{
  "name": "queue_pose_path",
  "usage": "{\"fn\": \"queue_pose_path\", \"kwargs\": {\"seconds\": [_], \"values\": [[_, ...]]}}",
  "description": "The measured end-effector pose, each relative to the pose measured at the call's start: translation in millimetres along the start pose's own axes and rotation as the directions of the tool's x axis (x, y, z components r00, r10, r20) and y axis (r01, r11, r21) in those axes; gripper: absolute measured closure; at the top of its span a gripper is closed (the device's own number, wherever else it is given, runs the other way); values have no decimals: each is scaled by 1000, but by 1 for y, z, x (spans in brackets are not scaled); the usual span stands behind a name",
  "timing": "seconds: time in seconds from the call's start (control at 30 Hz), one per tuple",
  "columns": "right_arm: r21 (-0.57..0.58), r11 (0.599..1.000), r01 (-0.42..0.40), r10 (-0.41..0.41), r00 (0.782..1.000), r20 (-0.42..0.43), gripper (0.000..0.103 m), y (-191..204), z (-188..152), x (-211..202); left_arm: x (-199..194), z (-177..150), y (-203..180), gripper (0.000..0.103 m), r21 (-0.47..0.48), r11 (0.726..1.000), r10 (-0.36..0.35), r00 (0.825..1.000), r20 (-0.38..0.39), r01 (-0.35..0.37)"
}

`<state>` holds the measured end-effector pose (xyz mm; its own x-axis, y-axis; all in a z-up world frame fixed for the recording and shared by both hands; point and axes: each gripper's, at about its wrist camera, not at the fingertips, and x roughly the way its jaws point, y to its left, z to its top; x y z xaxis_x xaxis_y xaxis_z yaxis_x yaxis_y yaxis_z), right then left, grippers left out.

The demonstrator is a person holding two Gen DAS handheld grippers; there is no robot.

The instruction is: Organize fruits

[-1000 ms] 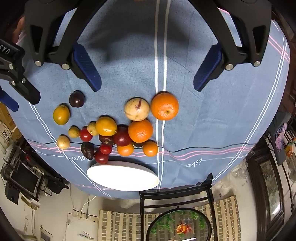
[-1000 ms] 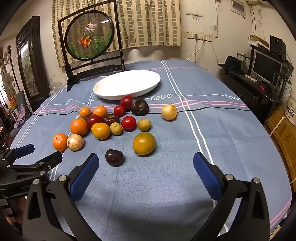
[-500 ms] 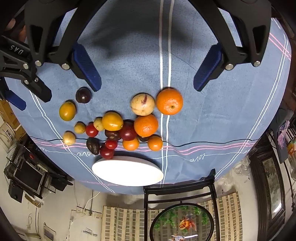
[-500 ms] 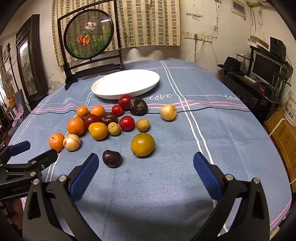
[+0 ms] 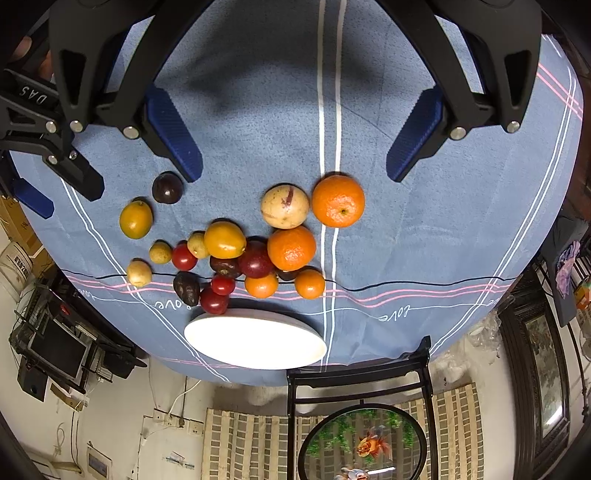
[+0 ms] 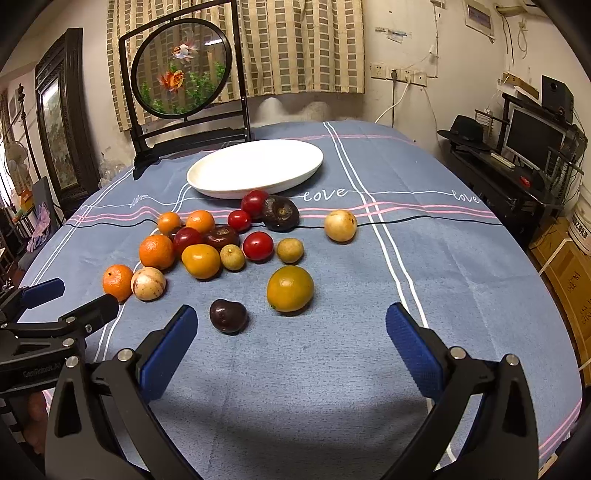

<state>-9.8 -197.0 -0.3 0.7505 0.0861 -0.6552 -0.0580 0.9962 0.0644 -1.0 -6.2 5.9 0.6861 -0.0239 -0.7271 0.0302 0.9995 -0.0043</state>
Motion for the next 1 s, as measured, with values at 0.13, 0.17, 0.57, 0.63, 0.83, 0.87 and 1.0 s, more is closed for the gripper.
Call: {"fn": "queue_pose_path", "kwargs": {"seconds": [0.13, 0.17, 0.57, 0.63, 0.83, 0.87, 1.0], "values": [[0, 1000, 2, -2, 1000, 6, 1, 0, 0, 0, 0, 0, 1, 2, -9, 1000, -1, 1000, -2, 1], [0, 1000, 2, -2, 1000, 6, 1, 0, 0, 0, 1, -1, 1, 2, -8, 1000, 1, 1000, -3, -1], [0, 1000, 1, -1, 1000, -1, 1, 0, -2, 2, 1, -1, 1, 2, -12, 1000, 4, 1000, -6, -5], [1, 1000, 2, -2, 1000, -1, 1, 0, -2, 2, 1, -1, 1, 2, -13, 1000, 6, 1000, -5, -6], [1, 1000, 2, -2, 1000, -2, 1, 0, -2, 2, 1, -1, 1, 2, -12, 1000, 6, 1000, -5, -6], [1, 1000, 2, -2, 1000, -3, 1, 0, -2, 2, 1, -1, 2, 2, -13, 1000, 5, 1000, -5, -5], [-1, 1000, 2, -2, 1000, -4, 1, 0, -2, 3, 1, -1, 2, 2, -14, 1000, 6, 1000, -5, -6]]}}
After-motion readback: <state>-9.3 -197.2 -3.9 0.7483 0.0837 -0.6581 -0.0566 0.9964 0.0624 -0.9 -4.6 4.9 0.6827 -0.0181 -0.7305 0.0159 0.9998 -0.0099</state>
